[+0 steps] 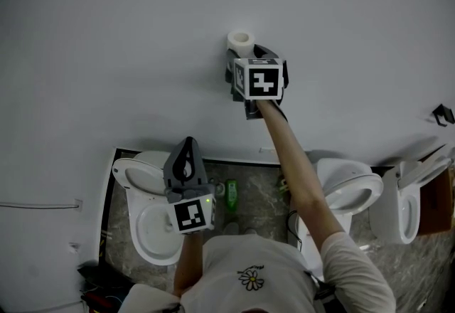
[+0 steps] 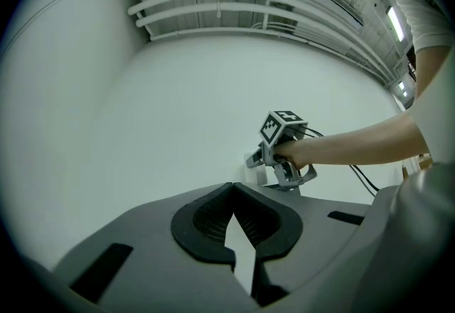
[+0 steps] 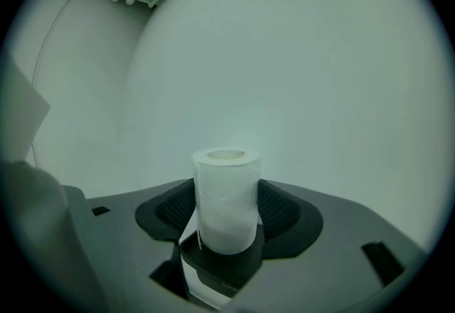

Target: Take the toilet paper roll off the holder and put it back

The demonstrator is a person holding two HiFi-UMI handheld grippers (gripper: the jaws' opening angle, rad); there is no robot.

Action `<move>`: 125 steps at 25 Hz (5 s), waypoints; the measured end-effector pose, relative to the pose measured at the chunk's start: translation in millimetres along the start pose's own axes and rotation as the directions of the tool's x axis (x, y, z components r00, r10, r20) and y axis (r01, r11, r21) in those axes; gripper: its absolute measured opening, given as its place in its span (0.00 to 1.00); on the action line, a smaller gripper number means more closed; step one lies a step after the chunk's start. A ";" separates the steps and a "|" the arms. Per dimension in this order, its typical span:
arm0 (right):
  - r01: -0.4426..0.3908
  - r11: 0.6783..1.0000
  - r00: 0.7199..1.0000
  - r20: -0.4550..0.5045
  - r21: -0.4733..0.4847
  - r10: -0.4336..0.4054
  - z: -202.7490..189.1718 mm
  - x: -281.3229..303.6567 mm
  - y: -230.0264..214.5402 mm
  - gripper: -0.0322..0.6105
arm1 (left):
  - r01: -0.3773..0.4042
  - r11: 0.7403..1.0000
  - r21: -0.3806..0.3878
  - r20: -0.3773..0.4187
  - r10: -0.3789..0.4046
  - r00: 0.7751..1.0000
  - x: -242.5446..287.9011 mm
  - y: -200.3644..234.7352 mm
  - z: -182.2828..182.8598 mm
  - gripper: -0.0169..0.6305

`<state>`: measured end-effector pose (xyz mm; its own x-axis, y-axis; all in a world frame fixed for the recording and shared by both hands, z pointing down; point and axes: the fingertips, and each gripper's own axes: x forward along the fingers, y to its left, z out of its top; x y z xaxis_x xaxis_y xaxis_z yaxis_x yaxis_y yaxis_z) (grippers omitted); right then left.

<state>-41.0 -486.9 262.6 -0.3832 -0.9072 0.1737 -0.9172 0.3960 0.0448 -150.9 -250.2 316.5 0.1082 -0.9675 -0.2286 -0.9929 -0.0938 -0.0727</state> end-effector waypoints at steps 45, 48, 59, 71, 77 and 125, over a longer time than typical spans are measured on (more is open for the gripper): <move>0.375 0.927 0.836 0.432 0.000 -0.338 -90.7 -335.7 -45.7 0.48 | 0.129 0.990 0.064 0.094 -0.135 0.986 -11.4 -45.0 44.6 0.05; 0.372 0.928 0.839 0.431 -0.009 -0.332 -91.0 -338.2 -44.3 0.48 | 0.127 0.990 0.067 0.100 -0.134 0.986 -13.2 -46.9 48.2 0.05; 0.343 0.939 0.842 0.438 0.012 -0.314 -89.0 -341.2 -38.1 0.48 | 0.119 0.988 0.103 0.108 -0.130 0.986 -18.2 -44.3 51.5 0.05; 0.131 0.989 0.817 0.558 0.067 -0.146 26.6 -255.9 -35.3 0.48 | 0.092 0.994 0.055 0.093 -0.097 0.991 -17.4 -37.9 49.8 0.05; 0.089 0.996 0.889 0.449 0.024 -0.090 47.2 -167.4 -37.8 0.48 | 0.060 0.997 0.051 0.063 -0.063 0.996 -21.6 -24.4 40.6 0.05; 0.085 0.996 0.996 0.038 0.035 -0.087 -19.5 -22.4 -46.4 0.48 | -0.033 0.996 0.082 0.006 0.033 0.999 -13.9 18.0 13.6 0.05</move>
<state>12.2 -482.2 275.7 -0.3062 -0.9428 0.1318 -0.9498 0.3120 0.0250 -169.6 -235.3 305.2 0.0758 -0.9686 -0.2369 -0.9887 -0.0422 -0.1441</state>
